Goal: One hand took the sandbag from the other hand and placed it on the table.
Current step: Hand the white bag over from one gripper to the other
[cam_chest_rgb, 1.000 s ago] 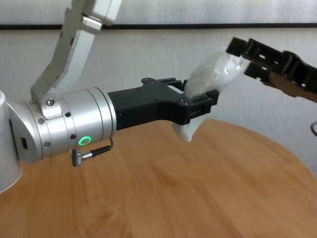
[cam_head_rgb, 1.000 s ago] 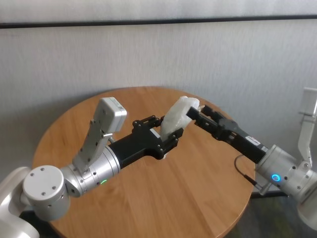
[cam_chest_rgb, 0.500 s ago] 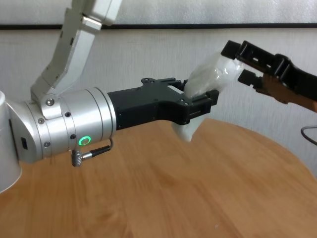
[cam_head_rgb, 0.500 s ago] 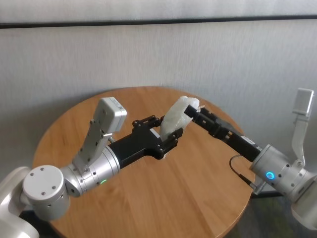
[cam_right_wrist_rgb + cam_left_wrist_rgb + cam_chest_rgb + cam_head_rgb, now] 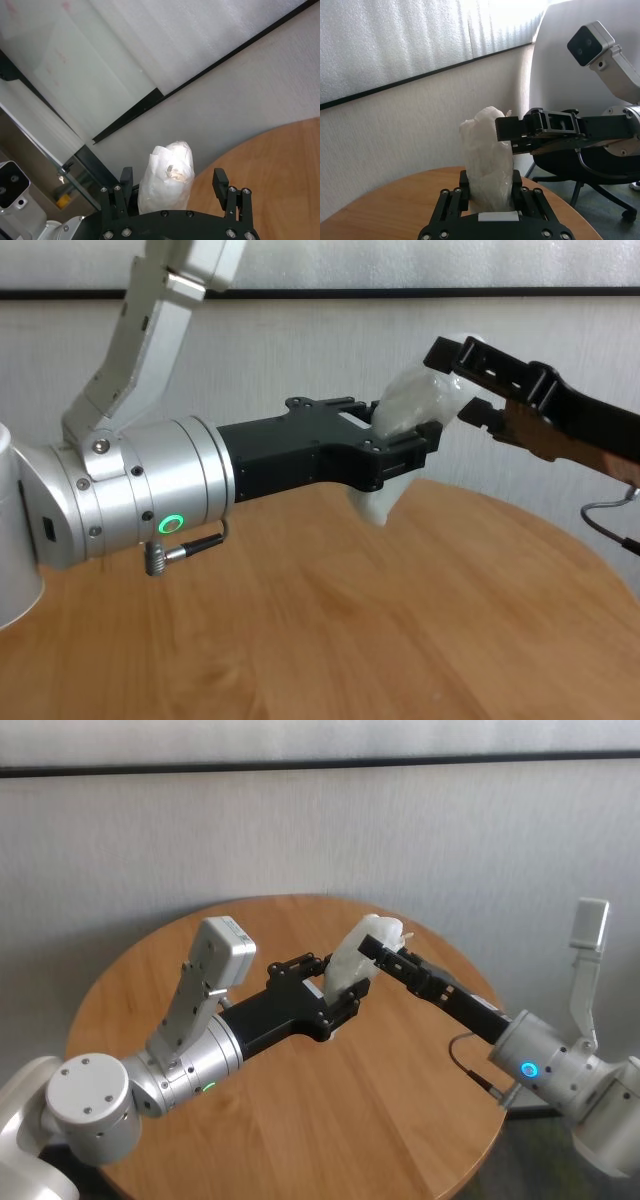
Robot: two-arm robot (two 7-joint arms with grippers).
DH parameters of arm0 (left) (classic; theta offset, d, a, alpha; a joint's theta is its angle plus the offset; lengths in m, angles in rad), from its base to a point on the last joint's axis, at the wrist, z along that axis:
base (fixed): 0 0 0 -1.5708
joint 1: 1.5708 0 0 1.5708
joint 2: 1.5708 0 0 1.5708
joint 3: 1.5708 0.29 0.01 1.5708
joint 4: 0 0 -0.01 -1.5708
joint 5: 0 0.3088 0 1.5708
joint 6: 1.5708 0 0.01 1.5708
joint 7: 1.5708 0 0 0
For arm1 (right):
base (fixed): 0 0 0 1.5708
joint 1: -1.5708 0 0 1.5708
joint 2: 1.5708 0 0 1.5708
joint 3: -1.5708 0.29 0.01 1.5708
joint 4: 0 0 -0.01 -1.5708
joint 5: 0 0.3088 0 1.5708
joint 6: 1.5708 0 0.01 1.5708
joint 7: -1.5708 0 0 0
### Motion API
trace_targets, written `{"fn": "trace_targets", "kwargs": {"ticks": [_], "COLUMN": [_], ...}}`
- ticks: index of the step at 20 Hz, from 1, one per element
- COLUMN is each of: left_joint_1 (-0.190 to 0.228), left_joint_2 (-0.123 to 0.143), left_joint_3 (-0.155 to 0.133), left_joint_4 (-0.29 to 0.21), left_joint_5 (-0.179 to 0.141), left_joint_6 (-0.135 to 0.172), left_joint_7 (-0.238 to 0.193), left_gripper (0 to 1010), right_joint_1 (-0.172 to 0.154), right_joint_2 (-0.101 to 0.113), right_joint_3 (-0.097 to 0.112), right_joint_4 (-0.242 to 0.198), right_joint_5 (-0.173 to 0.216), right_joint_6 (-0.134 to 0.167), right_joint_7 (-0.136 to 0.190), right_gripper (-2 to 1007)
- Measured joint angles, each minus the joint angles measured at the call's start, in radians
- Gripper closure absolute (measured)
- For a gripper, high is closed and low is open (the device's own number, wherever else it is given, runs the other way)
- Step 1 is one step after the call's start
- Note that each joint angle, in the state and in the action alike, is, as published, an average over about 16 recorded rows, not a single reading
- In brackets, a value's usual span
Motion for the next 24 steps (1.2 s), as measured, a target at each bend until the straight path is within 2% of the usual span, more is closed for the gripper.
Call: {"fn": "trace_targets", "kwargs": {"ticks": [7,14,24], "left_joint_1": [0.000,0.000,0.000], "left_joint_2": [0.000,0.000,0.000], "left_joint_3": [0.000,0.000,0.000], "left_joint_4": [0.000,0.000,0.000], "left_joint_5": [0.000,0.000,0.000], "left_joint_6": [0.000,0.000,0.000], "left_joint_7": [0.000,0.000,0.000], "left_gripper": [505,505,505], "right_joint_1": [0.033,0.058,0.068], "right_joint_2": [-0.017,-0.020,-0.016], "right_joint_3": [-0.026,-0.052,-0.065], "right_joint_4": [0.042,0.069,0.078], "right_joint_5": [0.025,0.040,0.046], "right_joint_6": [0.010,0.031,0.048], "right_joint_7": [0.002,-0.001,-0.006], "right_gripper": [4,4,48]}}
